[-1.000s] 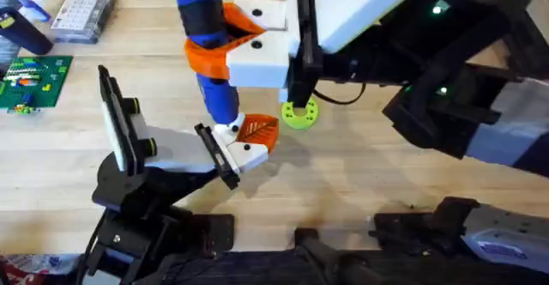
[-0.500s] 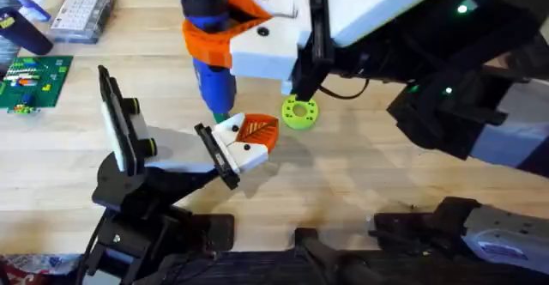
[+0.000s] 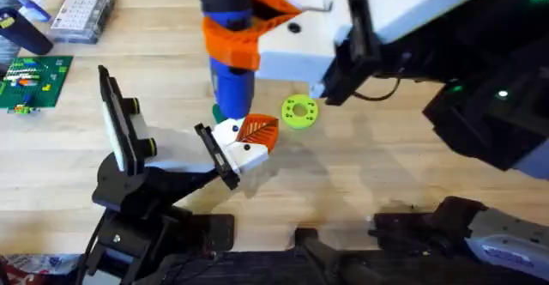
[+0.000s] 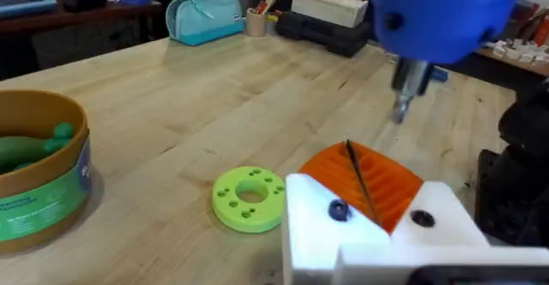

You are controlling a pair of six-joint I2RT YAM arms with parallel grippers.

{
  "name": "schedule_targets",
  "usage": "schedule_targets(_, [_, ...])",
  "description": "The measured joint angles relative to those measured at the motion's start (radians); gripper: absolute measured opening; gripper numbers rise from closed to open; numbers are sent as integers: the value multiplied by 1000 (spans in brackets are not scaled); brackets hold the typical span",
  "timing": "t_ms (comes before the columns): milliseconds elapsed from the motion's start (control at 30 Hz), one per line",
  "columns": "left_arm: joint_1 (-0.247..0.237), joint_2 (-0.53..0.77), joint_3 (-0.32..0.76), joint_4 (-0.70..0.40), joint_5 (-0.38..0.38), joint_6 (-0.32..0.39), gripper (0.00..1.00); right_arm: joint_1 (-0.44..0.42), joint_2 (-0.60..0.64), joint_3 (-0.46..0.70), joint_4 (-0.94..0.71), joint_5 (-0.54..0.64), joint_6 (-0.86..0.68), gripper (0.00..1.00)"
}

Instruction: Pick up the gripper from the table and insert it into the empty holder that is missing its gripper. Then pick up a screw, insert it into the mounting hole, and use the screwdriver to tighten it. Finally, clean up the table by picking up the vegetable and placing it into the bucket.

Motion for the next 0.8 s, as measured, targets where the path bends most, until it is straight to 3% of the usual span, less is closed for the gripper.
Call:
schedule_targets(233, [0, 0, 0, 0, 0, 0, 12, -38, -25, 0, -26, -14, 3, 38])
schedule_targets(800, [0, 0, 0, 0, 0, 0, 12, 12, 92, 0, 17, -20, -14, 38])
